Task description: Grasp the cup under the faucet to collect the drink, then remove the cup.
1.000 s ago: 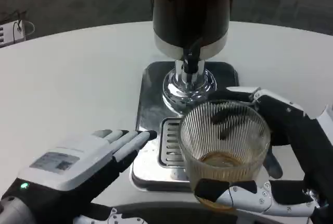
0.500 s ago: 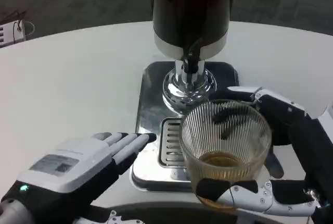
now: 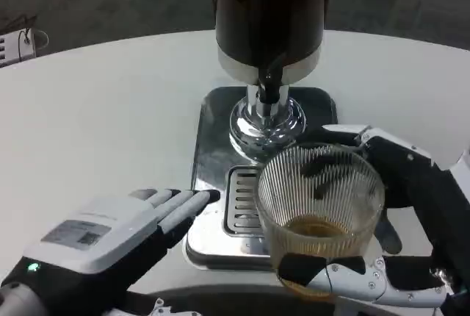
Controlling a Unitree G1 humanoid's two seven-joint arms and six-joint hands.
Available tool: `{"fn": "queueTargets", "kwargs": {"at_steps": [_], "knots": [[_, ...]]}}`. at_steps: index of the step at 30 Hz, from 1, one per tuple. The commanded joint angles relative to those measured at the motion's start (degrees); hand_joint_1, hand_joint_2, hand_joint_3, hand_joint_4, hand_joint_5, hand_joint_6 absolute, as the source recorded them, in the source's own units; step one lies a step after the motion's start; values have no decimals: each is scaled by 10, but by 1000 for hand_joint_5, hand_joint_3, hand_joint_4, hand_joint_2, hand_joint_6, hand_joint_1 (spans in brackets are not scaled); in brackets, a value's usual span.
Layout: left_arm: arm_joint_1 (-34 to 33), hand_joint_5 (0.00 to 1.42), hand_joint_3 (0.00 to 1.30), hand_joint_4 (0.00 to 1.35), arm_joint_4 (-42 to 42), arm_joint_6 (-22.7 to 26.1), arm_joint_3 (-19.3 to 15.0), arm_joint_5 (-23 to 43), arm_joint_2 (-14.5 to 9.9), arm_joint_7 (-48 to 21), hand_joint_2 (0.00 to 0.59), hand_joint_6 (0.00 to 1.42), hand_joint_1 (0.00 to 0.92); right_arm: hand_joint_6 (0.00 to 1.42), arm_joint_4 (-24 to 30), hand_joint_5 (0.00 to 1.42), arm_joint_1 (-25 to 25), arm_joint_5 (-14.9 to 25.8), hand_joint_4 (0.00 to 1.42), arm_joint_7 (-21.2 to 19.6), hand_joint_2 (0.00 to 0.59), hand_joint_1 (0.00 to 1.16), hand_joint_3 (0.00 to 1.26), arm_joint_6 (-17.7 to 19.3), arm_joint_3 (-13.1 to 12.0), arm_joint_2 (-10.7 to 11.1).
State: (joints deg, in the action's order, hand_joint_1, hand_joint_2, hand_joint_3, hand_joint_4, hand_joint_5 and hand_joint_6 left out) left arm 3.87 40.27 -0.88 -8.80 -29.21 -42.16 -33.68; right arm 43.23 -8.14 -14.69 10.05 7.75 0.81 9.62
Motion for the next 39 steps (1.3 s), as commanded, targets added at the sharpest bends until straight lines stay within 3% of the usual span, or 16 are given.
{"fn": "queueTargets", "kwargs": {"at_steps": [1, 39], "knots": [[6, 0, 0, 0, 8, 4, -7, 7, -1, -6, 45, 0, 0, 1424, 18, 1357, -1, 11, 1182, -7, 245, 904, 972, 9, -1, -2], [29, 0, 0, 0, 33, 16, -16, 16, 0, -8, 47, 0, 0, 1424, 38, 1370, -24, 14, 1183, -8, 246, 902, 982, 9, -3, -4]]}}
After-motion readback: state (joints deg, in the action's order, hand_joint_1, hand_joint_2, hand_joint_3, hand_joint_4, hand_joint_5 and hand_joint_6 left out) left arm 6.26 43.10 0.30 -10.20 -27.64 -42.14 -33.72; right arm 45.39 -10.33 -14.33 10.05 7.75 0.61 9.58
